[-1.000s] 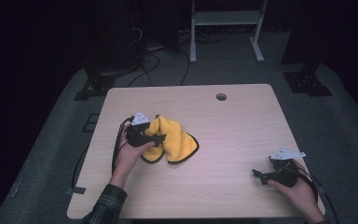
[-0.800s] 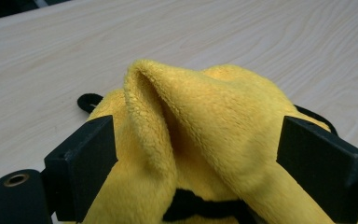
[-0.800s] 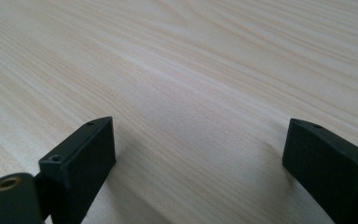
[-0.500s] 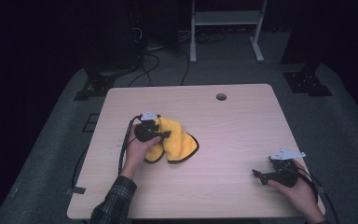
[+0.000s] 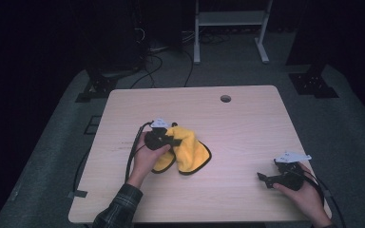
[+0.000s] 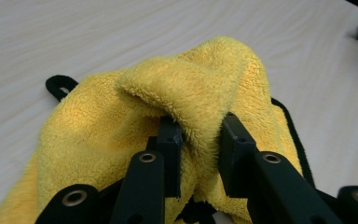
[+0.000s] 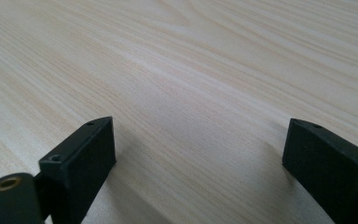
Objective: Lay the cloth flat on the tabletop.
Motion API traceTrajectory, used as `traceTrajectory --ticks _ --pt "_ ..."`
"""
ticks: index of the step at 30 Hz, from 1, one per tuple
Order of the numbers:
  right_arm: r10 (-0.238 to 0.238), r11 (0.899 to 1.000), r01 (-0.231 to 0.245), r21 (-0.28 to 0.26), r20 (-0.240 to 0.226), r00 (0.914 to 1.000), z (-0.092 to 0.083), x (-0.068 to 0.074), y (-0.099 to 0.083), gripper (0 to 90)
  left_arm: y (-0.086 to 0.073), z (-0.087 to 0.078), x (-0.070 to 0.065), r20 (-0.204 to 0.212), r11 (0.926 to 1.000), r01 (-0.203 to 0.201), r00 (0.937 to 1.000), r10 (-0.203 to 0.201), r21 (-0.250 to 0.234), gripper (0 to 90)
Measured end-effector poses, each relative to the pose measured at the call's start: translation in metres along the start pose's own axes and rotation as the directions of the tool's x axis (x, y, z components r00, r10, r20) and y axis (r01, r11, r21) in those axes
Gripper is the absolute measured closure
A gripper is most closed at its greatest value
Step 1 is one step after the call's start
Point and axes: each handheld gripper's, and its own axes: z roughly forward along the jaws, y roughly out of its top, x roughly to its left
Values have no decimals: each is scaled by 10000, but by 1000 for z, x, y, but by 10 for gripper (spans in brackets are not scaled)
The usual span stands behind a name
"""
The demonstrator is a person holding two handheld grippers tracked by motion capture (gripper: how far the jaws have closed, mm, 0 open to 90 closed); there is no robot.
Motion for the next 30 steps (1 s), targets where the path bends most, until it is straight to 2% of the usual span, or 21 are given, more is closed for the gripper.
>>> traceTrajectory --ticks 4,7,12,15,17,21,25,30 --pt "1 10000 -1 -1 1 10000 0 0 0 81 4 8 -22 567 10000 -63 9984 58 76 719" --pt "-1 10000 1 -2 -1 10000 0 0 0 81 7 17 -41 1094 9995 -284 9936 268 133 718" --pt "-35 10000 35 -22 -20 10000 0 0 0 81 11 31 -67 1578 9981 -571 9860 531 210 709" --pt "-32 10000 32 -21 -19 10000 0 0 0 81 11 37 -78 1791 9971 -737 9814 687 214 675" --pt "-34 10000 34 -23 -19 10000 0 0 0 81 13 35 -80 1627 9954 -945 9825 902 185 617" --pt "-60 10000 60 -21 -34 10000 0 0 0 81 14 21 -76 1389 9953 -956 9856 967 -146 534" --pt "-59 10000 59 -24 -38 10000 0 0 0 84 11 -1 -71 1105 9951 -882 9895 928 -454 498" --pt "-62 10000 61 -16 -65 10000 0 0 0 85 0 -24 -66 873 9953 -802 9926 847 -543 488"
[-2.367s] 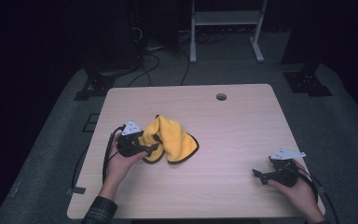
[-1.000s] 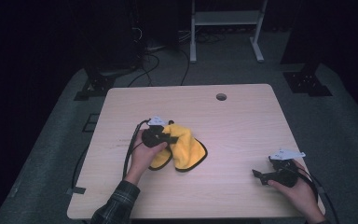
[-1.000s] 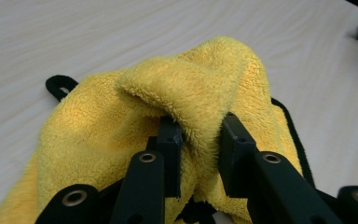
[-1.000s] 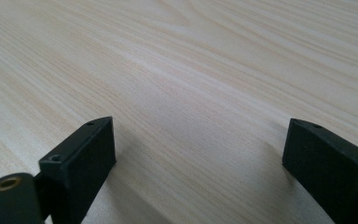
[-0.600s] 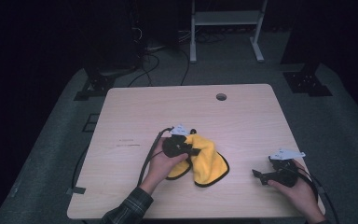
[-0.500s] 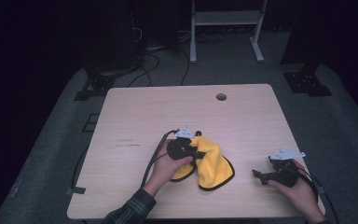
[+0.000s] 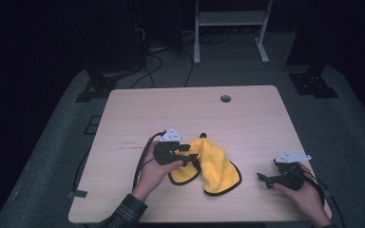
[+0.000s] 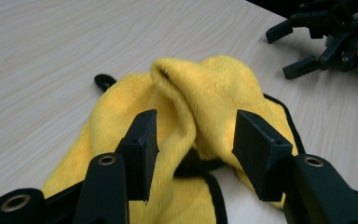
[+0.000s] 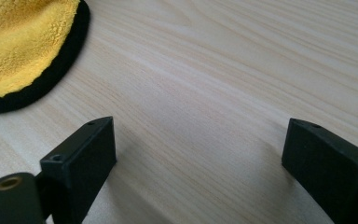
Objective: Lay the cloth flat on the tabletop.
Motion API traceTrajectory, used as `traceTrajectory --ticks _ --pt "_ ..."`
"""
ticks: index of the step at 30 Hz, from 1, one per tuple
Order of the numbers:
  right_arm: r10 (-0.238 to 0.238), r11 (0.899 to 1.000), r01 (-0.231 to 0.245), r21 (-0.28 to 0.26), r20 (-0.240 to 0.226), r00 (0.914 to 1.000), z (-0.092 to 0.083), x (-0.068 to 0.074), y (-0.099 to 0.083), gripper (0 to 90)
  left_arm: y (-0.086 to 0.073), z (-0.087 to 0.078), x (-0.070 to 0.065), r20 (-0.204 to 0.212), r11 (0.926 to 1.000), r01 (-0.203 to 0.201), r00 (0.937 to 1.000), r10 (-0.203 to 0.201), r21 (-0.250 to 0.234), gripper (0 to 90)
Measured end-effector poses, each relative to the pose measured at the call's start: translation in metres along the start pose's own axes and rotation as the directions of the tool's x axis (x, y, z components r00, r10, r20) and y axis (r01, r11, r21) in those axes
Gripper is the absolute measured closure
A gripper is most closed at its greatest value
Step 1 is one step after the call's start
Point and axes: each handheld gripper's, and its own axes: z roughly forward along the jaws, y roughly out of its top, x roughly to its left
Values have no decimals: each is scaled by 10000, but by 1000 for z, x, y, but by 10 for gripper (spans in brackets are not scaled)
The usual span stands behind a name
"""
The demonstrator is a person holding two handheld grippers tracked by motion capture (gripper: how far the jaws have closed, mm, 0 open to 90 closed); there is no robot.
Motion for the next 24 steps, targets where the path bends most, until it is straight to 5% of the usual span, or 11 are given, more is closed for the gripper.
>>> traceTrajectory --ticks 11,16,24 --pt "3 10000 -3 -4 5 10000 0 0 0 85 -45 -23 -14 -100 9981 -82 9999 88 613 476" --pt "26 10000 -26 -13 9 10000 0 0 0 85 -65 -17 -23 23 9925 -130 9999 128 1215 486" --pt "32 10000 -32 -16 16 10000 0 0 0 85 -74 -3 -25 -133 9799 -469 9986 504 1939 537"
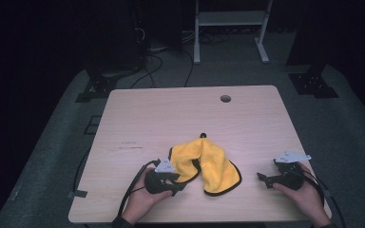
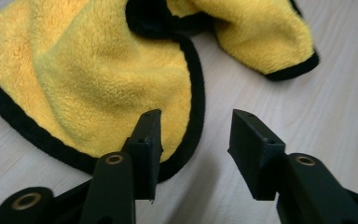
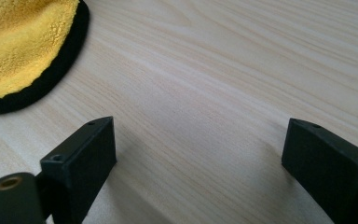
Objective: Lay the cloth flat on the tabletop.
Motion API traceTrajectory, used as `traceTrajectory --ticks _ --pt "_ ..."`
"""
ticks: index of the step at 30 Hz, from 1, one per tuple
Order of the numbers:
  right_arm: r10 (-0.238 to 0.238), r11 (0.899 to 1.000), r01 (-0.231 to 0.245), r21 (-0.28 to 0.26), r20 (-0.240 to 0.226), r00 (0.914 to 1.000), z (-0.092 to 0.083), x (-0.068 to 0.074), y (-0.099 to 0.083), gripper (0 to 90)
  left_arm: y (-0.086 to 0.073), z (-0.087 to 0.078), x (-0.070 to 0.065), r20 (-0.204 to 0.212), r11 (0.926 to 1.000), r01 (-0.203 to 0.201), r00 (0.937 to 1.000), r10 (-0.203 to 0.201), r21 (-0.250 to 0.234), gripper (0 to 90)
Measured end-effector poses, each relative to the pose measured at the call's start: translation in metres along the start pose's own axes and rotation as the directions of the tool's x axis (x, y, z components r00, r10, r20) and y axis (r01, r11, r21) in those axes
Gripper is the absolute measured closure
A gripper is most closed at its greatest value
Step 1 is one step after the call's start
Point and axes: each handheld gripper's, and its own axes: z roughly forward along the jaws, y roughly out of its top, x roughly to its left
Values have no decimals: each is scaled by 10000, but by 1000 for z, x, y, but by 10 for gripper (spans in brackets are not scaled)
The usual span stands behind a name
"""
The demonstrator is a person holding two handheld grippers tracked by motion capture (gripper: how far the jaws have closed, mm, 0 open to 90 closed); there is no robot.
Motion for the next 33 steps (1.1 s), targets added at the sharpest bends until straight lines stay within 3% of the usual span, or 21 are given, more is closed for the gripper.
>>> traceTrajectory --ticks 3,5,11,14,22,28,30,33 --pt "-1 10000 1 0 -1 10000 0 0 0 85 -1 3 1 -216 9995 -18 9998 25 307 592" --pt "4 10000 -4 3 -1 10000 0 0 0 85 -2 4 2 -359 9997 -19 9994 28 248 642" --pt "21 10000 -21 7 6 10000 0 0 0 85 -1 2 8 -394 9991 260 9989 -246 346 802" --pt "15 10000 -15 1 9 10000 0 0 0 85 -2 -1 12 -346 9977 530 9981 -516 422 829" --pt "25 10000 -25 -11 19 10000 0 0 0 91 -14 -16 35 -922 9926 1165 9893 -1131 328 830" --pt "142 9998 -142 119 -36 9999 -7 -1 3 322 -16 -17 38 -867 9912 1290 9882 -1261 292 771" --pt "305 9995 -305 9 -242 9992 -10 0 6 343 -15 -17 37 -893 9914 1267 9883 -1234 323 753" --pt "69 9985 -105 -532 -685 9976 -17 11 14 356 -15 -17 37 -761 9909 1309 9888 -1283 305 712"
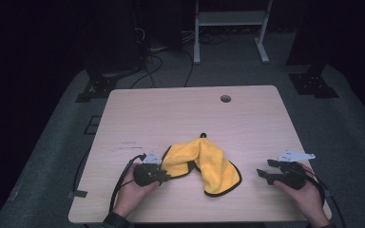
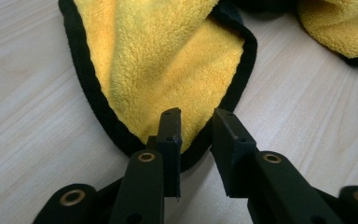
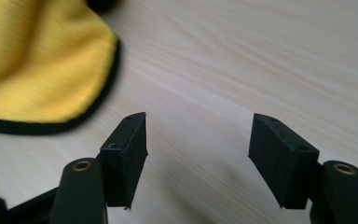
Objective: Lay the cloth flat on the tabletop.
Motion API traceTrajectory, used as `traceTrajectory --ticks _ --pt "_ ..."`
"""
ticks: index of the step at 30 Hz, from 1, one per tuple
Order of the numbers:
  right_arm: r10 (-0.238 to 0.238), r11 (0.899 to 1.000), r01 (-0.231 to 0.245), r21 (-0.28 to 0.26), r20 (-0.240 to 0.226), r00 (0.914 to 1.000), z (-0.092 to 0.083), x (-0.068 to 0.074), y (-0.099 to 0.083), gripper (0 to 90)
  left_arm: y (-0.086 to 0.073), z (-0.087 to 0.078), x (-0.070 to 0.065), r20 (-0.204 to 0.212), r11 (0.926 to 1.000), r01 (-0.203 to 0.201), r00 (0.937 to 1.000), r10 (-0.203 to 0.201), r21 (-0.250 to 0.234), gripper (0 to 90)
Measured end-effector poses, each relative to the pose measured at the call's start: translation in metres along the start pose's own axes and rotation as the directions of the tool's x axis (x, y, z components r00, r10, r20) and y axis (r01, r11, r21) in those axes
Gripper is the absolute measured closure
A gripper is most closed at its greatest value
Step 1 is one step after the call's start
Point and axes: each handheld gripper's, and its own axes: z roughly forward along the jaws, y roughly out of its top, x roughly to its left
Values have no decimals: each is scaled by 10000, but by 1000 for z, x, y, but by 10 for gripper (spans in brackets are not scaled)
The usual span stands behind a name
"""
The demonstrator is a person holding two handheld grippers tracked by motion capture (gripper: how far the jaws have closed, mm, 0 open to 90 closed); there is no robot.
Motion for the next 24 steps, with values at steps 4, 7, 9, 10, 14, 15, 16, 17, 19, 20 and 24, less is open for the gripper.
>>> traceTrajectory --ticks 4,7,9,10,14,15,16,17,19,20,24 --pt "-530 9981 493 -373 -1053 9930 1 27 12 356 0 0 0 76 10000 -8 10000 8 -9 679" --pt "-1048 9939 971 -520 -1751 9790 7 51 21 362 0 0 -1 62 10000 -55 10000 54 14 662" --pt "-1265 9911 1144 -686 -2115 9691 10 63 26 367 1 0 -2 4 9999 -119 9999 119 42 662" --pt "-1433 9887 1287 -766 -2334 9618 12 72 30 367 1 0 -2 -14 9999 -107 9999 107 38 662" --pt "-1880 9815 1701 -874 -2794 9416 20 95 38 374 0 1 -3 -84 9998 -181 9998 181 35 662" --pt "-1968 9799 1782 -892 -2912 9362 23 101 41 378 1 1 -3 -91 9998 -206 9997 206 60 663" --pt "-1975 9799 1795 -871 -2948 9349 25 104 42 382 1 1 -3 -87 9998 -196 9998 196 89 663" --pt "-1969 9802 1810 -805 -2974 9342 27 109 44 391 1 1 -3 -93 9997 -210 9997 211 109 664" --pt "-2024 9791 1860 -821 -3075 9298 33 116 47 398 2 1 -4 -107 9996 -229 9997 231 144 665" --pt "-2094 9777 1933 -823 -3083 9279 36 120 48 401 2 1 -3 -113 9995 -272 9996 273 163 665" --pt "-2584 9660 2504 -644 -2749 9261 50 131 53 443 2 1 -3 -63 9996 -243 9997 244 144 666"
